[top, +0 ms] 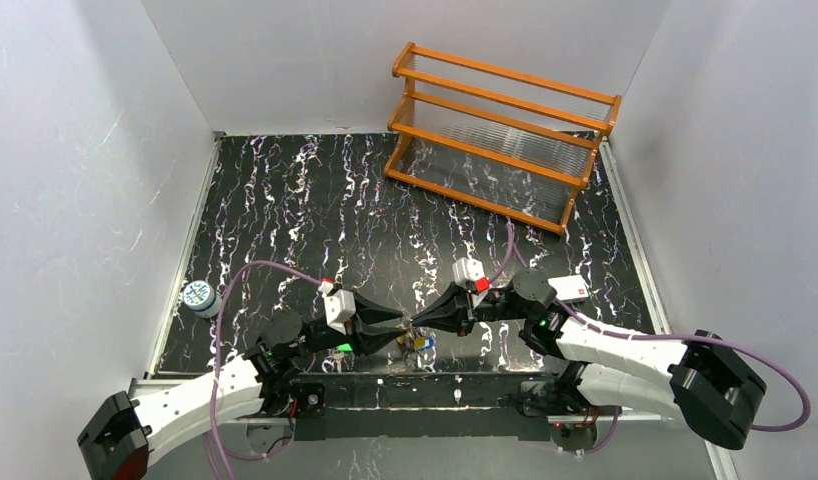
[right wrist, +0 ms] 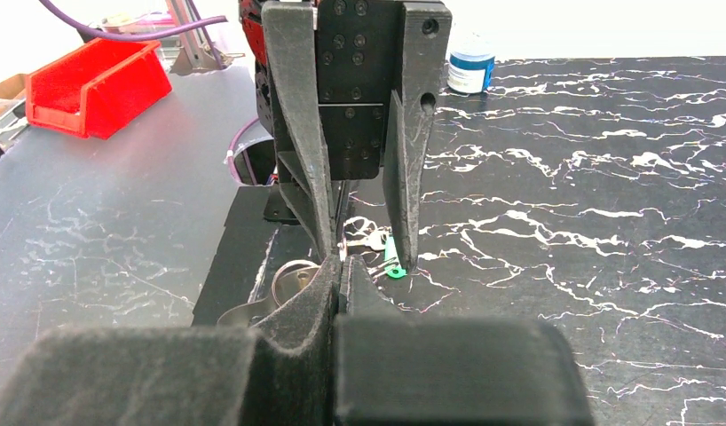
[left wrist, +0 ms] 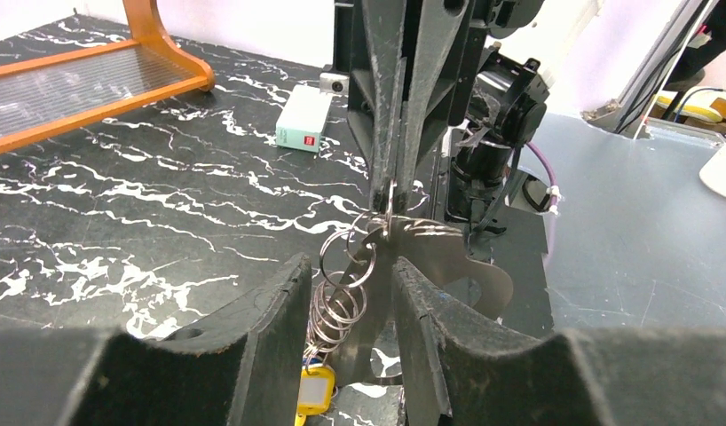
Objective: Put the keys on the keyring
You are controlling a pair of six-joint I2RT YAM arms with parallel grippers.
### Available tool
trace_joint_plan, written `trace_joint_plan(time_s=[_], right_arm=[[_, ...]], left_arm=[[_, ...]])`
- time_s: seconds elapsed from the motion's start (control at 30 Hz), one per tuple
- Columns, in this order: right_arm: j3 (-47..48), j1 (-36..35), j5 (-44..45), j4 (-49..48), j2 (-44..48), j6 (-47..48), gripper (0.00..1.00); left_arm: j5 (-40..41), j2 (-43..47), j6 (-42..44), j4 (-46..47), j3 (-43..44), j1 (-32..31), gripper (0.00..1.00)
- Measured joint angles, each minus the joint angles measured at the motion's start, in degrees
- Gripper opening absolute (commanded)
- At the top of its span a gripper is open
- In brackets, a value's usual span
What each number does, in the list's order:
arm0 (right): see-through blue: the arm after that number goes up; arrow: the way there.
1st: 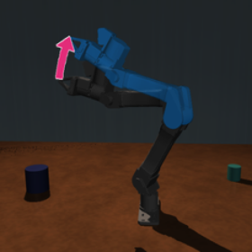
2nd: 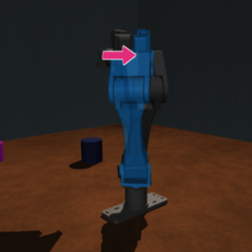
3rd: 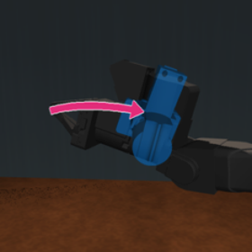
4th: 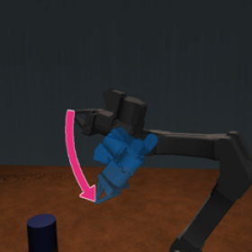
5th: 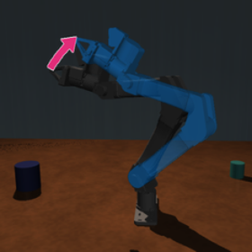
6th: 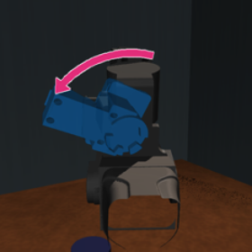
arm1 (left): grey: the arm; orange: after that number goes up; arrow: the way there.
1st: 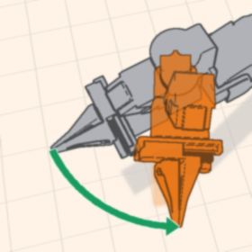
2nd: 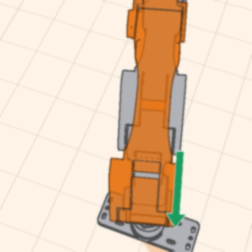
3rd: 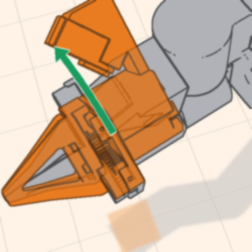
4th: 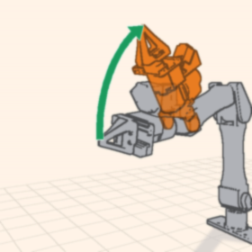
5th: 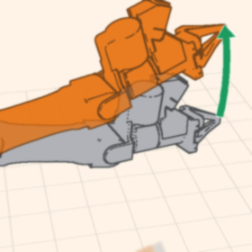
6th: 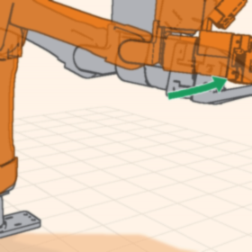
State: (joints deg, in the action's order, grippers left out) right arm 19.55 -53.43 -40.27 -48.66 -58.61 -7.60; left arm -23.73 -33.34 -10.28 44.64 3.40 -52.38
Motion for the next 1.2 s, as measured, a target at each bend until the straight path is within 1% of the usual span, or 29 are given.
trace_joint_plan(time_s=[0.43, 0.5, 0.57, 0.73, 1.07, 1.2], right_arm=[[-0.28, 0.0, 0.0, -0.87, -0.44, -0.9, 0.01], [-0.28, 0.0, 0.0, -0.87, -0.52, -1.07, 0.01], [-0.28, 0.0, 0.02, -0.9, -0.7, -1.2, 0.01], [-0.28, 0.0, 0.02, -0.9, -0.74, -1.27, 0.01], [-0.28, 0.0, 0.04, -0.9, -0.74, -1.27, 0.01], [-0.28, 0.0, 0.02, -0.9, -0.9, -1.27, 0.01]], left_arm=[[-0.79, 0.81, -0.24, 1.86, 0.76, -0.31, 0.4], [-0.81, 0.79, -0.22, 1.92, 1.09, -0.33, 0.37], [-0.83, 0.76, -0.22, 2.08, 1.31, -0.35, 0.31], [-1.09, -0.33, -0.26, 2.1, 1.66, -0.55, 0.2], [-1.99, -3.82, -0.26, 2.1, 2.8, -1.05, 0.15], [-2.19, -4.5, -0.26, 2.12, 3.1, -1.2, 0.19]])
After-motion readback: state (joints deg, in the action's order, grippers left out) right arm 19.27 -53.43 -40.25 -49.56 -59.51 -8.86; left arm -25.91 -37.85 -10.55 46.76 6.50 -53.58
